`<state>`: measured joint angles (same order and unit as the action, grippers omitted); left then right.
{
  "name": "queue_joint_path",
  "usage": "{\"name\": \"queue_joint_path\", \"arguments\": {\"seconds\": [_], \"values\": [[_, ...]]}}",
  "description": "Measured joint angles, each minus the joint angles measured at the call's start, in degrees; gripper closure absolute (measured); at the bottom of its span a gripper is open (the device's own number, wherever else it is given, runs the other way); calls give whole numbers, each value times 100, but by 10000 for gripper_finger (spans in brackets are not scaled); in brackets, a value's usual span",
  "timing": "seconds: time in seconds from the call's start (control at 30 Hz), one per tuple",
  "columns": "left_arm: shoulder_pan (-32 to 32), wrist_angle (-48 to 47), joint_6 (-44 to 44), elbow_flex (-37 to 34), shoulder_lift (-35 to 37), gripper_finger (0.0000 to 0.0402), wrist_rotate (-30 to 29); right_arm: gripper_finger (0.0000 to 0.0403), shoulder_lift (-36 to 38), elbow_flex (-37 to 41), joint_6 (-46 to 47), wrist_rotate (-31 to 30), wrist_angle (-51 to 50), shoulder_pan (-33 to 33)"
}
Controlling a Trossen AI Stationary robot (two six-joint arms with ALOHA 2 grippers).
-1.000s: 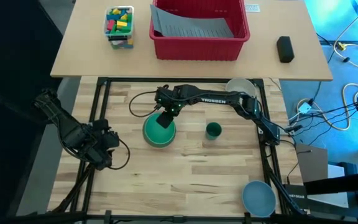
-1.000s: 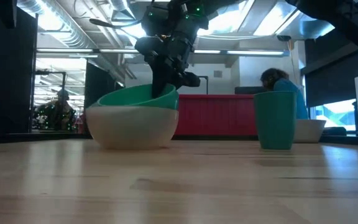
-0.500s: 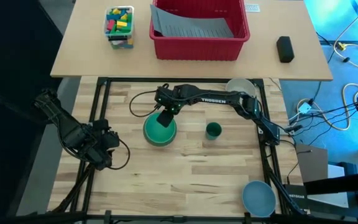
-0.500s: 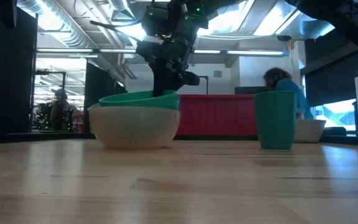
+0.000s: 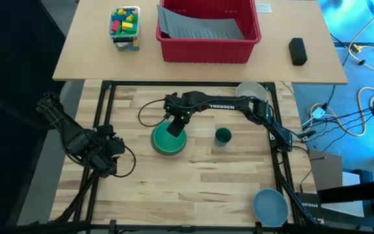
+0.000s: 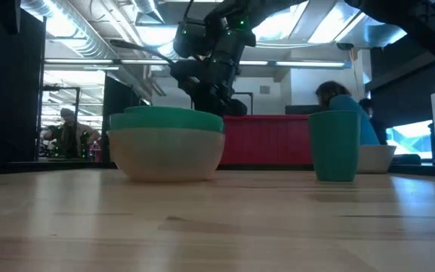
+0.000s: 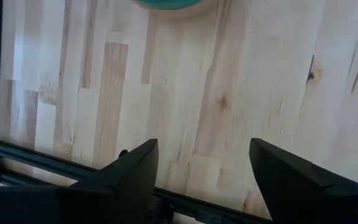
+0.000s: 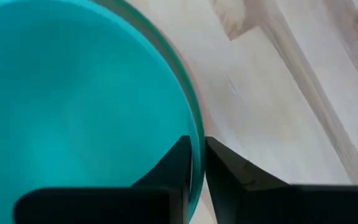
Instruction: Nest bowls inside each other
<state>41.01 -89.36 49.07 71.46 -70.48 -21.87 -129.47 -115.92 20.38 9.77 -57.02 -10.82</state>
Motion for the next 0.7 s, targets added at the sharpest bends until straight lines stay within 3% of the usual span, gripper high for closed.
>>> {"name": "queue_joint_path", "arguments": {"seconds": [0.47, 0.7], "values": [[0, -2, -18, 0, 0, 167, -52, 259, 0, -314, -77, 332, -13, 155], [0, 85, -11, 0, 0, 167, -259, 187, -2, -711, -62, -83, -392, 136]]}}
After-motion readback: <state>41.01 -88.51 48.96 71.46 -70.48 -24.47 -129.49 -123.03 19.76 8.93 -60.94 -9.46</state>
